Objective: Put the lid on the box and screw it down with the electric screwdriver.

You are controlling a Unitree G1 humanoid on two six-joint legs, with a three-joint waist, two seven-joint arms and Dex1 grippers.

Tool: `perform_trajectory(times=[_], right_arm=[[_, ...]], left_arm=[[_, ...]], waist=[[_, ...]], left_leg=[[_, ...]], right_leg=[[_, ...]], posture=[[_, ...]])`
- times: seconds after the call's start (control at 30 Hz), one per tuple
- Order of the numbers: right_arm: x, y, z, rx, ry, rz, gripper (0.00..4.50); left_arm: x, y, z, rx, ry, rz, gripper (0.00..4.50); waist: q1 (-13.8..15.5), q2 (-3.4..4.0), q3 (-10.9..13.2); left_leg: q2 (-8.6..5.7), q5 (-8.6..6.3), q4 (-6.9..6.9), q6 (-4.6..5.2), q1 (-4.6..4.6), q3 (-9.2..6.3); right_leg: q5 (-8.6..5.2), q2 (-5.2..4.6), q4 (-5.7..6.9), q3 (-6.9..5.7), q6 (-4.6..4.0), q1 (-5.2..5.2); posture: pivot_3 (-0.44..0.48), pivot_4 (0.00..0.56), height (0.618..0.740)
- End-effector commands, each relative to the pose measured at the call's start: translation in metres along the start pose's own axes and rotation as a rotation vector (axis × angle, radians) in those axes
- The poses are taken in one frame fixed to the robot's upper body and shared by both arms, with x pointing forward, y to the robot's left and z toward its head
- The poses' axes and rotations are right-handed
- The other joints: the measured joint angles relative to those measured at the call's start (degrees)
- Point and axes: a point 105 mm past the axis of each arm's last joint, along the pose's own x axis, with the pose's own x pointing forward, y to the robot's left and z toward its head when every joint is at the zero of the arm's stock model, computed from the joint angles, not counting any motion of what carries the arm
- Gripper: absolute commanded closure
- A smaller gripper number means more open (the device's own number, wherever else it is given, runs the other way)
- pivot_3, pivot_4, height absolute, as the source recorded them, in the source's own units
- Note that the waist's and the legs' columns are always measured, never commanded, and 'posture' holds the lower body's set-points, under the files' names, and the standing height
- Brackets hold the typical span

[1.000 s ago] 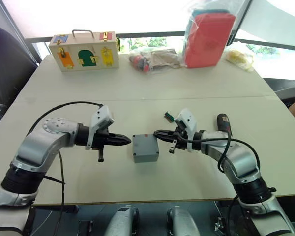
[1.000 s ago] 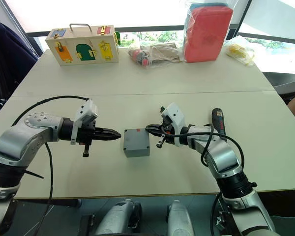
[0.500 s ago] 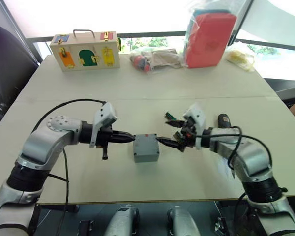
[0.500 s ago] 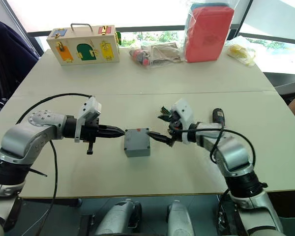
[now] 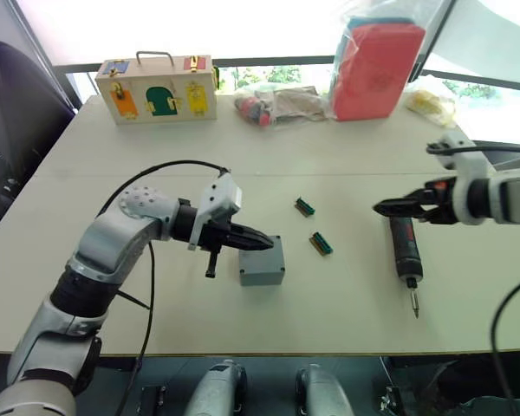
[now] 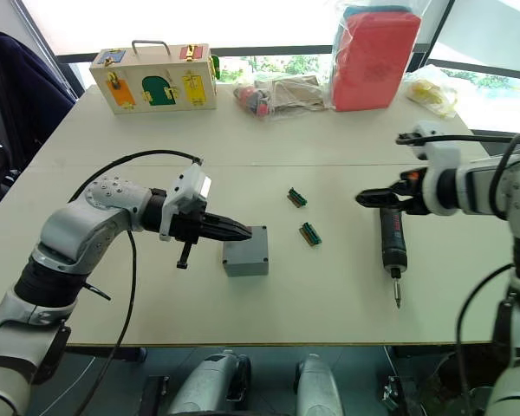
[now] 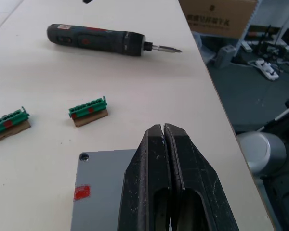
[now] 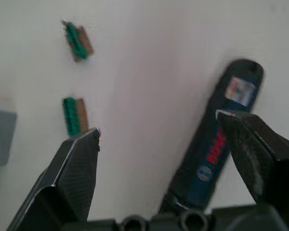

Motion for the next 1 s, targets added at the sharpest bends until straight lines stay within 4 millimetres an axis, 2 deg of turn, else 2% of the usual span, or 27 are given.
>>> perform_trajectory(times=[0.03, 0.1, 0.27, 0.37, 0.5, 0.7, 0.73, 0.77, 0.83, 0.87, 0.93, 1.0], right_arm=[[0.004, -0.009, -0.018, 0.054, 0.12, -0.017, 0.17], [0.006, -0.014, -0.024, 0.084, 0.164, -0.026, 0.17], [0.016, -0.009, -0.029, 0.097, 0.242, -0.002, 0.17], [0.025, -0.008, -0.036, 0.091, 0.291, -0.01, 0.17], [0.04, -0.007, -0.041, 0.115, 0.336, -0.012, 0.17], [0.062, -0.015, -0.054, 0.149, 0.411, -0.063, 0.17], [0.063, -0.015, -0.058, 0.131, 0.429, -0.065, 0.81], [0.064, -0.014, -0.063, 0.12, 0.444, -0.061, 0.89], [0.064, -0.013, -0.07, 0.101, 0.473, -0.057, 1.46], [0.063, -0.012, -0.072, 0.1, 0.481, -0.048, 1.94], [0.064, -0.011, -0.074, 0.1, 0.481, -0.04, 2.56], [0.064, -0.013, -0.071, 0.109, 0.455, -0.054, 2.69]], left_arm=[[0.005, -0.002, 0.005, 0.072, -0.003, -0.023, 4.5], [0.007, -0.003, 0.004, 0.075, -0.006, -0.025, 4.5], [0.007, -0.006, -0.003, 0.056, -0.013, 0.005, 4.5], [0.006, -0.007, -0.013, 0.051, 0.02, 0.045, 4.5], [-0.002, -0.004, -0.015, 0.03, 0.025, 0.114, 4.5], [-0.006, -0.009, -0.019, -0.001, 0.03, 0.163, 4.5], [-0.007, -0.012, -0.02, -0.014, 0.029, 0.171, 4.5], [-0.007, -0.014, -0.02, -0.023, 0.026, 0.178, 4.5], [-0.009, -0.015, -0.02, -0.037, 0.018, 0.195, 4.5], [-0.01, -0.015, -0.02, -0.04, 0.015, 0.202, 4.5], [-0.011, -0.014, -0.02, -0.044, 0.014, 0.211, 4.5], [-0.013, -0.012, -0.02, -0.046, 0.015, 0.217, 4.5]], waist=[[-0.24, 0.01, 0.0], [-0.38, 0.02, 0.0], [-0.5, 0.06, 0.02], [-0.36, 0.06, 0.02], [0.14, 0.06, 0.02], [0.17, 0.01, 0.0], [0.14, 0.0, -0.01], [0.1, -0.03, -0.03], [0.17, -0.05, -0.04], [0.23, -0.07, -0.05], [0.24, -0.08, -0.06], [0.22, -0.1, -0.07]], left_leg=[[0.03, 0.0, 0.0, 0.0, 0.0, 0.0], [0.03, 0.0, -0.01, 0.0, -0.01, 0.02], [0.05, 0.0, -0.01, 0.0, -0.02, 0.02], [0.05, 0.0, -0.01, 0.0, -0.03, 0.01], [0.04, -0.01, 0.01, 0.02, -0.04, 0.01], [0.05, 0.0, 0.02, 0.01, -0.03, -0.02], [0.04, -0.01, 0.03, 0.01, -0.04, -0.02], [0.03, -0.01, 0.04, 0.02, -0.02, -0.02], [0.03, -0.03, 0.05, 0.05, 0.0, -0.02], [0.03, -0.03, 0.05, 0.05, 0.01, -0.05], [0.03, -0.03, 0.05, 0.04, 0.01, -0.09], [0.02, -0.03, 0.05, 0.04, 0.01, -0.09]], right_leg=[[0.0, 0.01, -0.02, 0.0, 0.0, 0.01], [0.0, 0.0, -0.01, 0.01, 0.0, -0.01], [0.0, 0.03, -0.03, 0.01, 0.0, -0.04], [0.0, 0.03, -0.07, 0.0, 0.0, -0.03], [0.01, 0.03, -0.07, -0.01, 0.01, -0.01], [0.01, 0.07, -0.08, -0.05, 0.01, 0.03], [0.02, 0.06, -0.08, -0.05, 0.01, 0.03], [0.02, 0.06, -0.09, -0.05, 0.01, 0.08], [0.02, 0.06, -0.11, -0.05, 0.01, 0.11], [0.02, 0.06, -0.1, -0.05, 0.01, 0.12], [0.01, 0.07, -0.09, -0.09, 0.01, 0.13], [0.01, 0.08, -0.09, -0.08, 0.01, 0.13]], posture=[[0.0, 0.15, 0.74], [0.0, 0.15, 0.74], [0.0, 0.15, 0.74], [0.0, 0.15, 0.74], [0.0, 0.15, 0.74], [0.0, 0.15, 0.74], [0.0, 0.15, 0.74], [0.0, 0.15, 0.74], [0.0, 0.15, 0.74], [0.0, 0.15, 0.74], [0.0, 0.15, 0.74], [0.0, 0.15, 0.74]])
